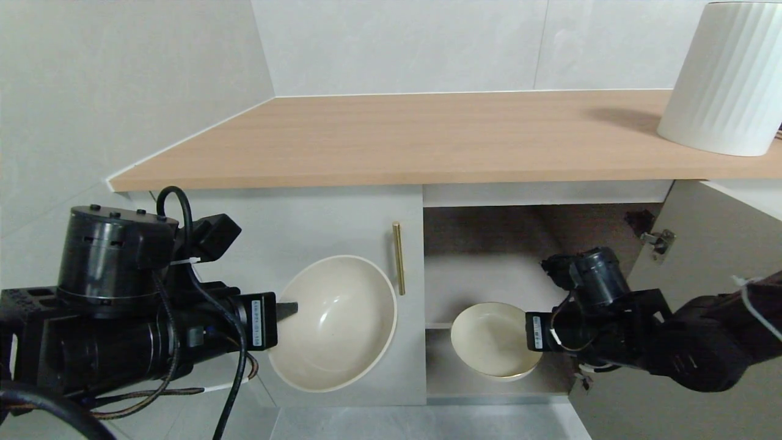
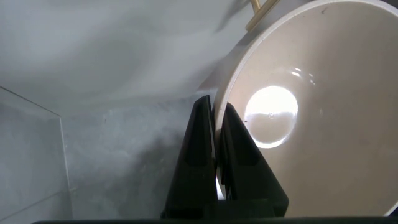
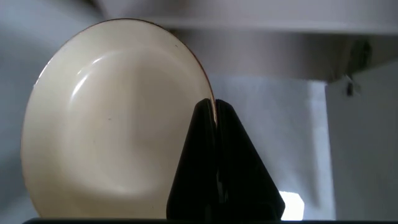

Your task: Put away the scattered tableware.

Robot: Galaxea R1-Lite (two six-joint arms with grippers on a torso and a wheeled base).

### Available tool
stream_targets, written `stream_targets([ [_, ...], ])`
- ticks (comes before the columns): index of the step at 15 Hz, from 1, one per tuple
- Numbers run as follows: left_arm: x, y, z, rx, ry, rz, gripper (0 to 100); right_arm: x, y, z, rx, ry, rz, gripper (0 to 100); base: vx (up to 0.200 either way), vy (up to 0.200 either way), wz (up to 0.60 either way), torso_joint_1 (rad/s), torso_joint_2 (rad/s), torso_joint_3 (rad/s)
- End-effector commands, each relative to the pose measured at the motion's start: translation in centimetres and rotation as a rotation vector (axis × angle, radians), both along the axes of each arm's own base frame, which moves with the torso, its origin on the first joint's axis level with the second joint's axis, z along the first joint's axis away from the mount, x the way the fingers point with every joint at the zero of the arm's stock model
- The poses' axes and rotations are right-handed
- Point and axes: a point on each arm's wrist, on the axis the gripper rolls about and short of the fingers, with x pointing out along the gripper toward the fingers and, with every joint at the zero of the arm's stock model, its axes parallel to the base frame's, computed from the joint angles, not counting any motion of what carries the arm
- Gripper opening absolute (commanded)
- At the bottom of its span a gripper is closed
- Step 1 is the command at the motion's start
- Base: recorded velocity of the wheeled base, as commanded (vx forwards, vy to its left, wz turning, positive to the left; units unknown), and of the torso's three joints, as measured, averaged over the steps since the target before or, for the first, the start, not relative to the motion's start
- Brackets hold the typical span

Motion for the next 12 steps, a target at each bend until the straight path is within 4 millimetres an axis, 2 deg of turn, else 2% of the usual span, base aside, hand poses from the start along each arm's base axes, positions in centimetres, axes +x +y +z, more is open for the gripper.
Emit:
stream_targets([
  [1,0.1,0.0,-0.1,0.001,0.003,0.000,0,2.8,0.2,-4.9,-0.032,0.045,-0.055,0,0.000,0.000,0.00,0.000,0.00,0.000],
  [5,0.2,-0.1,-0.2,0.003,0.009,0.002,0,7.3,0.0,-7.1,-0.051,0.011,-0.146,0,0.000,0.000,0.00,0.000,0.00,0.000],
  [8,0.3,-0.1,-0.3,0.005,0.012,0.002,0,9.8,0.1,-7.4,-0.041,-0.030,-0.180,0,0.000,0.000,0.00,0.000,0.00,0.000],
  [9,0.3,-0.1,-0.3,0.005,0.013,0.002,0,11.2,0.0,-7.9,-0.047,-0.053,-0.212,0,0.000,0.000,0.00,0.000,0.00,0.000],
  [12,0.3,-0.1,-0.4,0.007,0.016,0.002,0,12.9,-0.3,-8.4,-0.064,-0.079,-0.261,0,0.000,0.000,0.00,0.000,0.00,0.000],
])
